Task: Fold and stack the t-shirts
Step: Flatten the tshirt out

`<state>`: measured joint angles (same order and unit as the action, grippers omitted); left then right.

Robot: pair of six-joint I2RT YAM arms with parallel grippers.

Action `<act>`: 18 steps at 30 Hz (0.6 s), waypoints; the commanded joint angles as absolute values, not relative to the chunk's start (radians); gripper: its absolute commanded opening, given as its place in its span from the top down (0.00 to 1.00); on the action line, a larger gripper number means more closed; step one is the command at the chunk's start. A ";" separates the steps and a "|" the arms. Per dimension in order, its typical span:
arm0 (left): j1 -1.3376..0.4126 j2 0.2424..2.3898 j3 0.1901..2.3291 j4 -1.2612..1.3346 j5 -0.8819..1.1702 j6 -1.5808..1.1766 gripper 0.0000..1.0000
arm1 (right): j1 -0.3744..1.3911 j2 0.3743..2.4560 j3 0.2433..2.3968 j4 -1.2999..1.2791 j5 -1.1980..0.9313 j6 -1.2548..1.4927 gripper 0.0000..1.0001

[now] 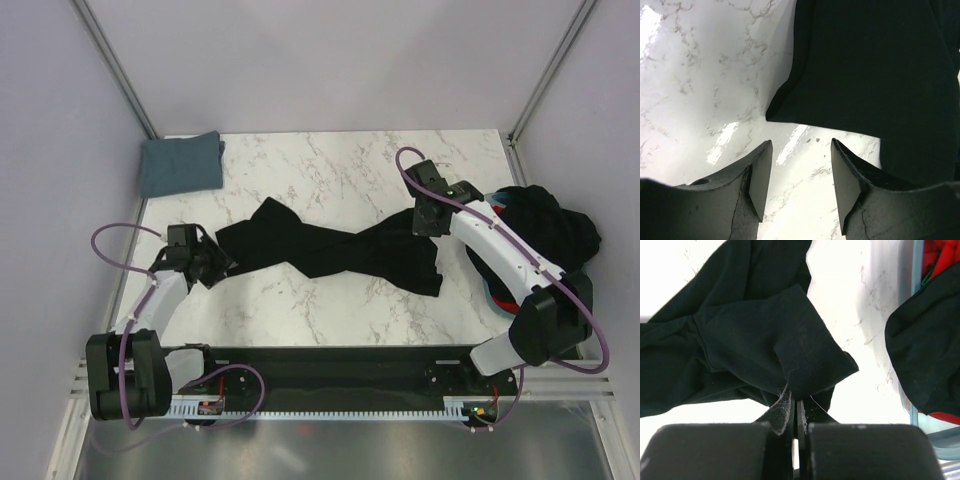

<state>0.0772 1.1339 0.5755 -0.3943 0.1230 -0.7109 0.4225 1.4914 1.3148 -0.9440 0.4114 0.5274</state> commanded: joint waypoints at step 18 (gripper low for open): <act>0.049 1.232 0.480 -0.118 0.020 -0.796 0.52 | 0.420 1.434 1.207 -0.868 0.405 0.522 1.00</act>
<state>0.0689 1.2255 0.4904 -0.1802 0.0650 -0.7696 0.4225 1.4574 1.2198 -0.8913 0.3927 0.5262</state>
